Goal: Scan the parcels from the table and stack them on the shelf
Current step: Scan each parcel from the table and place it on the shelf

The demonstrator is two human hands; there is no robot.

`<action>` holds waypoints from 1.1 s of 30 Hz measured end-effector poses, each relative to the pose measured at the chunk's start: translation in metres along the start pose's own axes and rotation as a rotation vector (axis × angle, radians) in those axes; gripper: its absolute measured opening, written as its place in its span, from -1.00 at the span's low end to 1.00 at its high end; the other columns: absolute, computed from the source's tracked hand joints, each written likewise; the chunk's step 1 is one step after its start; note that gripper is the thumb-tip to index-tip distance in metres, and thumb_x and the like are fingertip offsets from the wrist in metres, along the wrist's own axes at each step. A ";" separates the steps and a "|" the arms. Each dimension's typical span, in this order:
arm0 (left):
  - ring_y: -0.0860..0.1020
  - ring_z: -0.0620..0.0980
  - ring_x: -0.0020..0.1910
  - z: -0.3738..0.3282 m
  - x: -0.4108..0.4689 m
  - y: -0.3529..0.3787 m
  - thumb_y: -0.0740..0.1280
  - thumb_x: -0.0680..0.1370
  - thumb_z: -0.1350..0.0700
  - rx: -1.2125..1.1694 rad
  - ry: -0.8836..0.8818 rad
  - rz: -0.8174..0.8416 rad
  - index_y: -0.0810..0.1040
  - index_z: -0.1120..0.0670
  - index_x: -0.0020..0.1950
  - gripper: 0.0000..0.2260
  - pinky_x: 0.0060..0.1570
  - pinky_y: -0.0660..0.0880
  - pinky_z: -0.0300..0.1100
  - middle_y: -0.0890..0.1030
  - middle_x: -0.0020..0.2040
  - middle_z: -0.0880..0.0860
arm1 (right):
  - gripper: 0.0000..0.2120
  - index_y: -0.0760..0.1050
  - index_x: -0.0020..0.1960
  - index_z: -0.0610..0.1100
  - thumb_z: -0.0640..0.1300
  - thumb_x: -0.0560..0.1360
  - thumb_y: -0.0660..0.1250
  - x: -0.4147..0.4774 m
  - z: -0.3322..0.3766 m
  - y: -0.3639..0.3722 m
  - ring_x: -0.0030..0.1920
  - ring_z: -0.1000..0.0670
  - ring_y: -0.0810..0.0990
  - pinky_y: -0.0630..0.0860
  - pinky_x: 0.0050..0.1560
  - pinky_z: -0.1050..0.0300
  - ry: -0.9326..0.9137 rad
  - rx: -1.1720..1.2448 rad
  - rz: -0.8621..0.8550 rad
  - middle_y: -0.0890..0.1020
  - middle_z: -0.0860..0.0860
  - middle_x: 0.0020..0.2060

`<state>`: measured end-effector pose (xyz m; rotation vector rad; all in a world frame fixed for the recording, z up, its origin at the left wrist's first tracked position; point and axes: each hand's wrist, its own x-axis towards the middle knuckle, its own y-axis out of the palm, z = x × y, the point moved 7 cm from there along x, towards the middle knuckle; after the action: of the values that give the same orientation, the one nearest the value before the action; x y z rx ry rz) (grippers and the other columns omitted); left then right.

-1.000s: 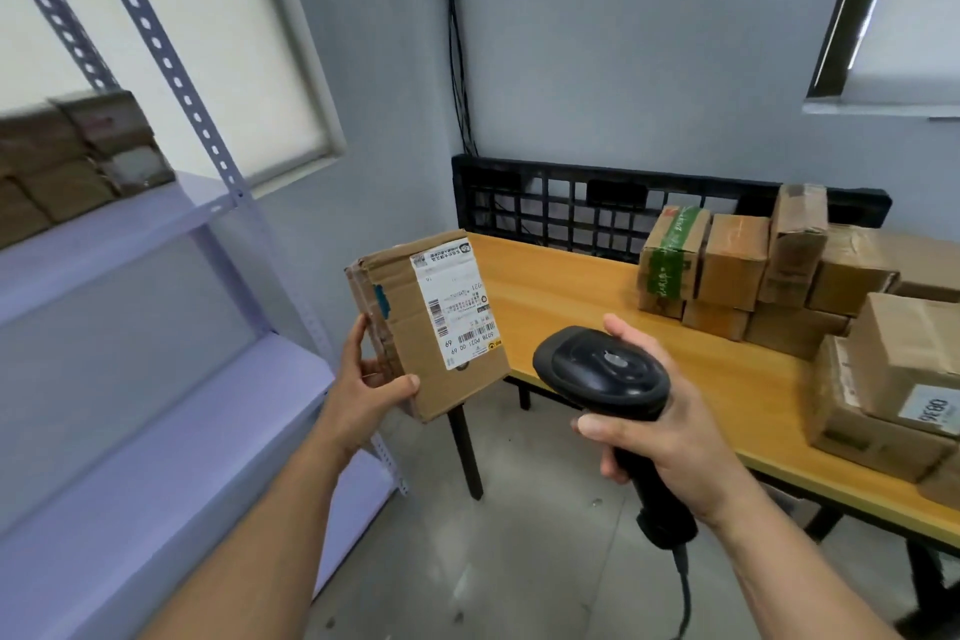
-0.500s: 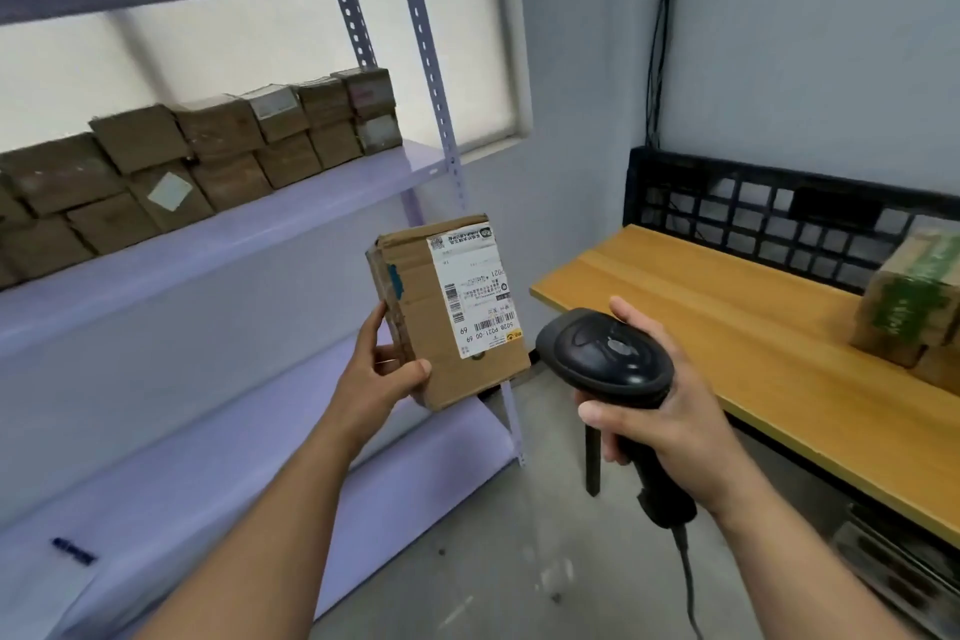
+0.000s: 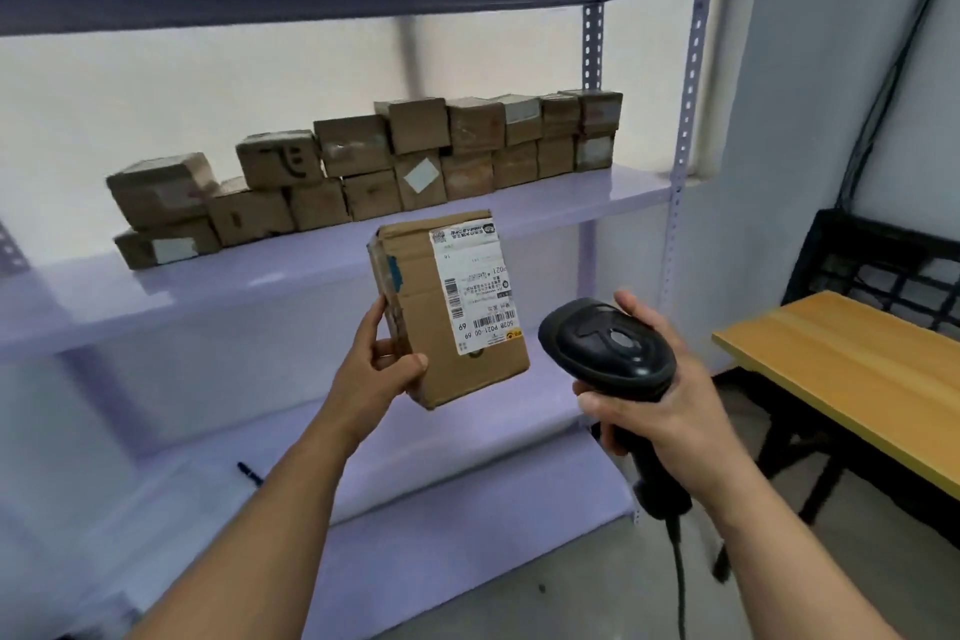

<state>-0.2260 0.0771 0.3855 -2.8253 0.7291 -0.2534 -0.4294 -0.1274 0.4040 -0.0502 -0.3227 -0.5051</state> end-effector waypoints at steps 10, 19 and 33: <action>0.61 0.02 0.10 0.016 0.003 -0.136 0.38 0.20 -0.22 0.019 -0.005 -0.202 0.13 -0.22 0.55 -0.07 0.20 0.52 0.15 0.62 0.10 0.07 | -0.15 0.37 0.31 0.33 -0.41 0.31 0.54 0.048 -0.004 0.120 -0.45 -0.13 0.56 0.54 -0.43 0.04 -0.027 -0.033 0.151 0.65 -0.16 0.03; 0.59 -0.06 -0.09 0.000 -0.002 -0.228 0.42 0.45 0.13 0.045 0.031 -0.471 0.20 -0.10 0.53 -0.29 -0.01 0.56 -0.03 0.59 -0.03 0.00 | -0.15 0.33 0.36 0.31 -0.39 0.33 0.53 0.104 0.002 0.185 -0.43 -0.11 0.59 0.54 -0.41 0.10 -0.096 -0.024 0.325 0.61 -0.16 0.09; 0.60 0.11 0.05 -0.006 0.050 -0.397 0.27 0.33 -0.11 0.110 -0.006 -0.730 0.29 -0.18 0.47 -0.33 0.09 0.57 0.11 0.58 0.02 0.03 | -0.13 0.28 0.45 0.24 -0.36 0.34 0.53 0.165 -0.005 0.319 -0.39 -0.09 0.62 0.59 -0.35 0.08 -0.153 -0.058 0.398 0.57 -0.05 0.15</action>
<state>-0.0028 0.3911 0.4947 -2.8553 -0.3399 -0.3757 -0.1379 0.0738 0.4613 -0.2055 -0.4361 -0.1156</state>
